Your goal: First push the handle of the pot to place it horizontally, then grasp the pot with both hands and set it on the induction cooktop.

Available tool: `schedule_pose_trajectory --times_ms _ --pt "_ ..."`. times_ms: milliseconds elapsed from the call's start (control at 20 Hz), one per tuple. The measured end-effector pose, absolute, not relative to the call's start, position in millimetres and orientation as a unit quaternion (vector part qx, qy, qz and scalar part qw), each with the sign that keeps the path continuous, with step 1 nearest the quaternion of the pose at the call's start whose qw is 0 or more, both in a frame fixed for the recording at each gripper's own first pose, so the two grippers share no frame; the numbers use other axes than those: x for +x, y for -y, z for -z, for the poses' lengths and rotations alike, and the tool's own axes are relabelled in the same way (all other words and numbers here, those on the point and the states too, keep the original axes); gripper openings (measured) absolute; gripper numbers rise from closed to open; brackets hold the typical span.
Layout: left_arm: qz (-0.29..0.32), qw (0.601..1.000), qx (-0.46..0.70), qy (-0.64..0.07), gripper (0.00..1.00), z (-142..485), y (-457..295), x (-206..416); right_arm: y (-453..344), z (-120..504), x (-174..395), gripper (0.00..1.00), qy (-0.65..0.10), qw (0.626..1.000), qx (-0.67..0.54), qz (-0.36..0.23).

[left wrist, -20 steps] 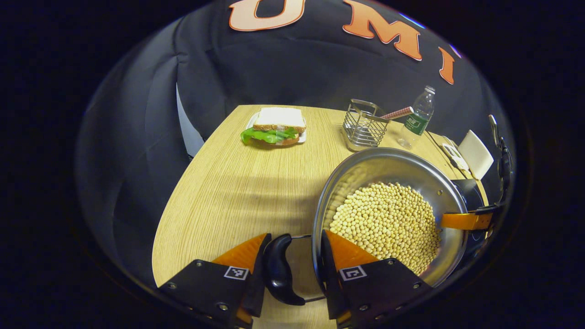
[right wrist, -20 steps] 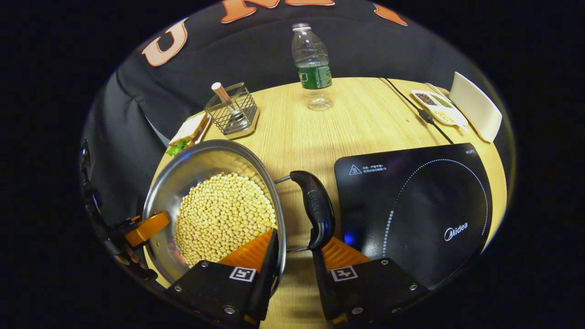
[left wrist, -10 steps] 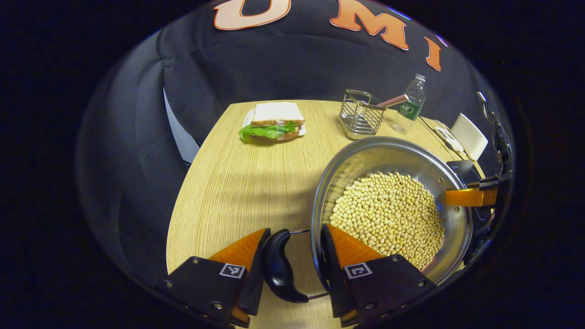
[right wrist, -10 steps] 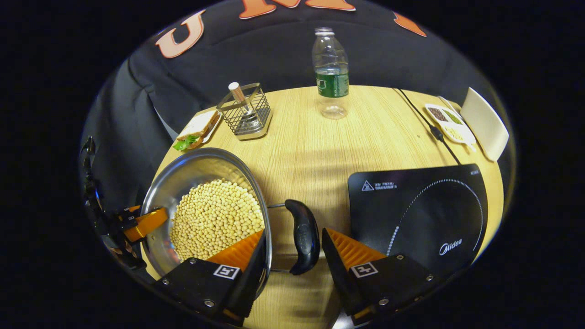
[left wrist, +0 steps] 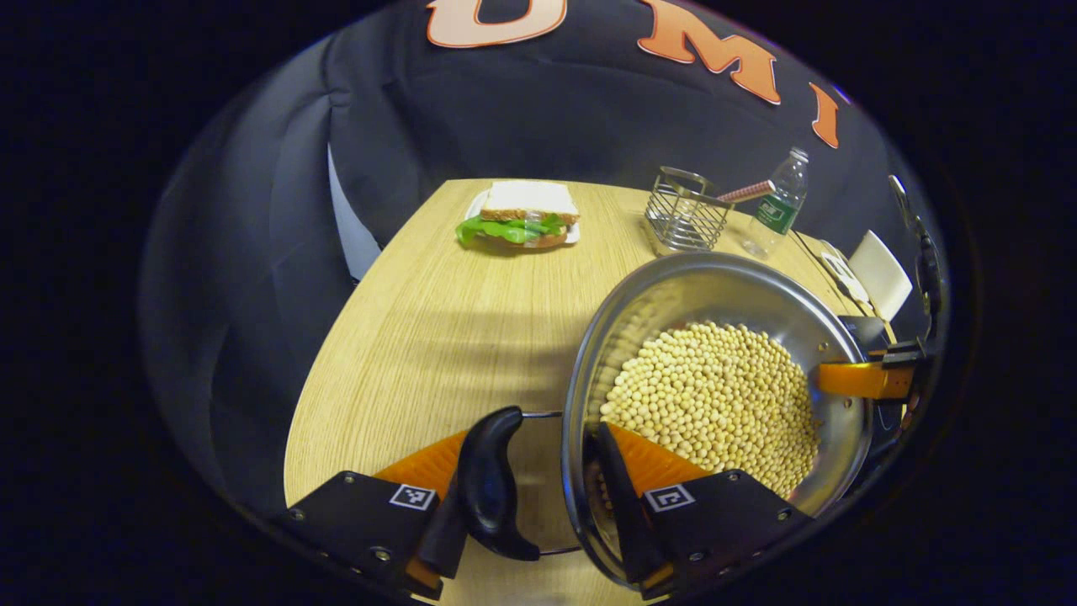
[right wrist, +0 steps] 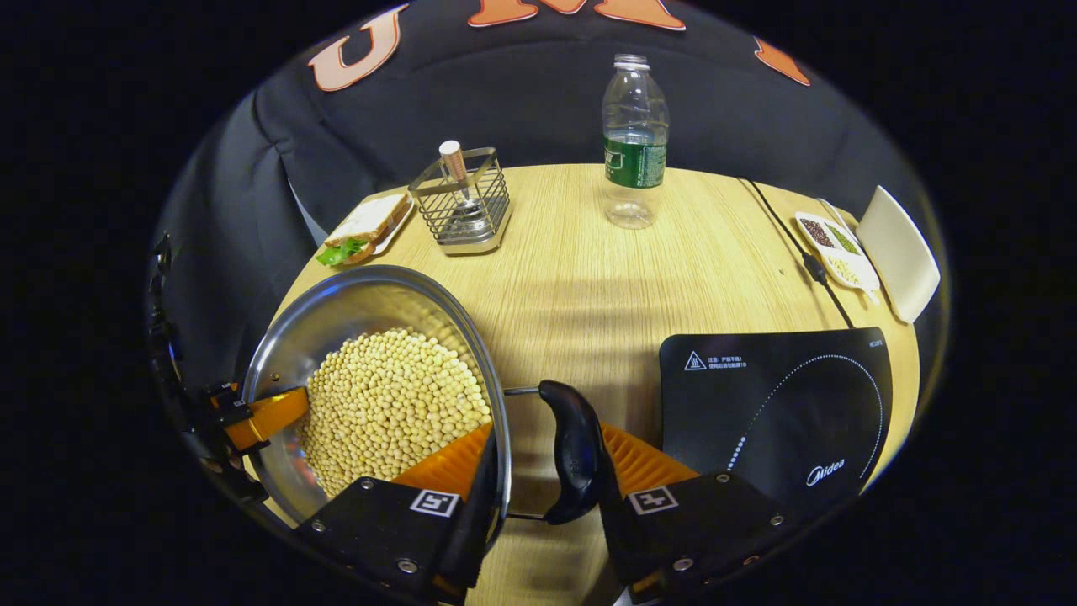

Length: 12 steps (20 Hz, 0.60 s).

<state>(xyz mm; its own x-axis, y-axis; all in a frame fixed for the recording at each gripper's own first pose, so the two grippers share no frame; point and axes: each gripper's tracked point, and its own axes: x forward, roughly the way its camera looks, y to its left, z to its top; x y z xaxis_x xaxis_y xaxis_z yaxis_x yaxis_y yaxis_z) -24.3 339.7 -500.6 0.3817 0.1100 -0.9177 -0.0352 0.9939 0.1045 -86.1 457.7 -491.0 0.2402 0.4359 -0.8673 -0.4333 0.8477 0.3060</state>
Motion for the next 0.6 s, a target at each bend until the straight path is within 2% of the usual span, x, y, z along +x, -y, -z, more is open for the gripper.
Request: schedule_pose_trajectory --times_ms 50,250,600 --pt "-0.052 0.834 0.029 -0.548 0.74 498.9 -342.0 -22.5 -461.4 479.2 -80.4 0.57 -0.552 0.788 0.002 -0.274" --pt "-0.057 0.835 0.043 -0.546 0.67 494.3 -343.4 -20.1 -458.8 478.0 -83.9 0.52 -0.565 0.780 0.008 -0.268" --pt "-0.035 0.852 0.080 -0.516 0.68 468.6 -322.7 5.1 -438.5 461.4 -76.3 0.52 -0.550 0.793 0.041 -0.257"
